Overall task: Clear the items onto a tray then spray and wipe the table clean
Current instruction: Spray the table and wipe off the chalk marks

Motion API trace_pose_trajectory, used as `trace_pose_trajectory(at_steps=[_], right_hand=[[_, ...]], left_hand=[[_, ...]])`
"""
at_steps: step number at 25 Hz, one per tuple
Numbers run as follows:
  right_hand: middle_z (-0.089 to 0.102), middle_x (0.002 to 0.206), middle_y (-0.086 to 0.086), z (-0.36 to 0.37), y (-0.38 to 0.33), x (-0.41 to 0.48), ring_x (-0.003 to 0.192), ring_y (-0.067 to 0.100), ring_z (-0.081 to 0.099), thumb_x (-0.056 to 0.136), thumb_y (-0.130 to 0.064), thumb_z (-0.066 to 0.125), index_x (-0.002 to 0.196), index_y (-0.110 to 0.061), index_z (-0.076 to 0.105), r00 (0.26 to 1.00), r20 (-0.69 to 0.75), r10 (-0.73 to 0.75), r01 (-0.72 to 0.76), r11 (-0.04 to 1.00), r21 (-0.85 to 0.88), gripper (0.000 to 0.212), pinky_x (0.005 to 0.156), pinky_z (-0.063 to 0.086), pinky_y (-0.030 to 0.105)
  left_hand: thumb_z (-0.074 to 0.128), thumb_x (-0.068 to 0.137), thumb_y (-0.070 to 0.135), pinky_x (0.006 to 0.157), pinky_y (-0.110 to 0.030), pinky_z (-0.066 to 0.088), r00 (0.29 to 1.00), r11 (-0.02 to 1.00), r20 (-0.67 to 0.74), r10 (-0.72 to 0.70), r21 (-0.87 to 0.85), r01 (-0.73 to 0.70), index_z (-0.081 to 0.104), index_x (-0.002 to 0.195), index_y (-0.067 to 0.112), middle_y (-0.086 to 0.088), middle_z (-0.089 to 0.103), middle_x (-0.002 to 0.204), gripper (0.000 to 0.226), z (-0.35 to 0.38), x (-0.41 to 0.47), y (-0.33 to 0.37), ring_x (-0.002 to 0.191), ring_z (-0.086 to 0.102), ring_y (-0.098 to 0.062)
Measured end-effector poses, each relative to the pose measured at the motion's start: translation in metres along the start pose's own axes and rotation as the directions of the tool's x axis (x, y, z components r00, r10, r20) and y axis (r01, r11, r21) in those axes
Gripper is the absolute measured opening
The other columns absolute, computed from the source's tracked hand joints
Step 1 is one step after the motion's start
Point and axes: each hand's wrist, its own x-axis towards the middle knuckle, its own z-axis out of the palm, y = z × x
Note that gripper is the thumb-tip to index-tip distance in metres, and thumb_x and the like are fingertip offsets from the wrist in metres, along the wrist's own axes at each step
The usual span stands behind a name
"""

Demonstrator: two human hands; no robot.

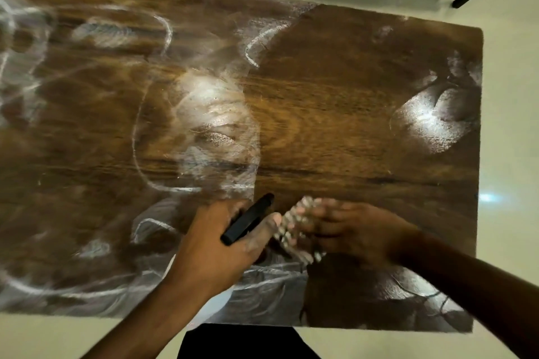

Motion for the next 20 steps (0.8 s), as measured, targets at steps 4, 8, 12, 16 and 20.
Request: trace_pose_trajectory(at_steps=[4, 8, 12, 16, 20], right_hand=[[0.029, 0.176, -0.002, -0.014, 0.009, 0.006, 0.165, 0.024, 0.019, 0.102, -0.016, 0.050, 0.167, -0.031, 0.032, 0.602, -0.257, 0.756, -0.617, 0.644, 0.452, 0.069, 0.131, 0.026, 0.051], [0.027, 0.176, 0.000, -0.010, -0.078, 0.074, 0.164, 0.027, 0.016, 0.101, -0.013, 0.049, 0.168, -0.033, 0.025, 0.247, -0.162, 0.956, -0.709, 0.292, 0.642, 0.074, 0.133, 0.022, 0.051], [0.031, 0.174, -0.002, 0.027, -0.170, 0.043, 0.163, 0.025, 0.020, 0.098, -0.022, 0.058, 0.164, -0.034, 0.029, 0.876, -0.203, 0.438, -0.374, 0.881, 0.289, 0.073, 0.131, 0.026, 0.049], [0.020, 0.177, -0.011, 0.048, -0.180, -0.022, 0.166, 0.018, 0.012, 0.100, -0.019, 0.050, 0.168, -0.037, 0.025, 0.801, -0.133, 0.583, -0.530, 0.795, 0.295, 0.075, 0.131, 0.024, 0.049], [0.037, 0.171, 0.005, 0.047, -0.215, 0.027, 0.162, 0.030, 0.025, 0.099, -0.016, 0.043, 0.162, -0.018, 0.044, -0.033, -0.140, 0.990, -0.691, 0.079, 0.719, 0.063, 0.130, 0.024, 0.056]], left_hand=[[0.077, 0.092, 0.056, 0.059, -0.058, 0.056, 1.000, 0.999, -0.011, -0.018, -0.043, 0.017, 0.063, 0.072, 0.008, -0.015, 0.051, 0.054, 0.053, 0.012, -0.027, -0.011, 0.055, 0.059, -0.045], [0.077, 0.093, 0.054, 0.056, -0.038, 0.042, 0.999, 0.999, -0.042, 0.002, -0.038, -0.004, 0.055, 0.066, 0.015, -0.014, 0.045, 0.055, 0.052, 0.022, -0.067, -0.024, 0.051, 0.052, -0.036], [0.078, 0.093, 0.048, 0.056, -0.035, 0.034, 0.998, 0.998, -0.056, -0.003, -0.064, 0.000, 0.049, 0.052, 0.028, 0.005, 0.038, 0.046, 0.054, 0.026, -0.093, -0.036, 0.044, 0.039, -0.017], [0.070, 0.086, 0.062, 0.056, -0.049, 0.043, 1.000, 0.997, -0.019, 0.003, -0.077, -0.004, 0.054, 0.056, 0.031, 0.005, 0.044, 0.050, 0.045, 0.023, -0.117, -0.050, 0.050, 0.052, -0.031], [0.068, 0.085, 0.066, 0.057, -0.034, 0.041, 1.000, 0.997, 0.013, 0.023, -0.071, -0.022, 0.063, 0.066, 0.041, 0.013, 0.054, 0.054, 0.032, 0.024, -0.128, -0.070, 0.050, 0.053, -0.007]])
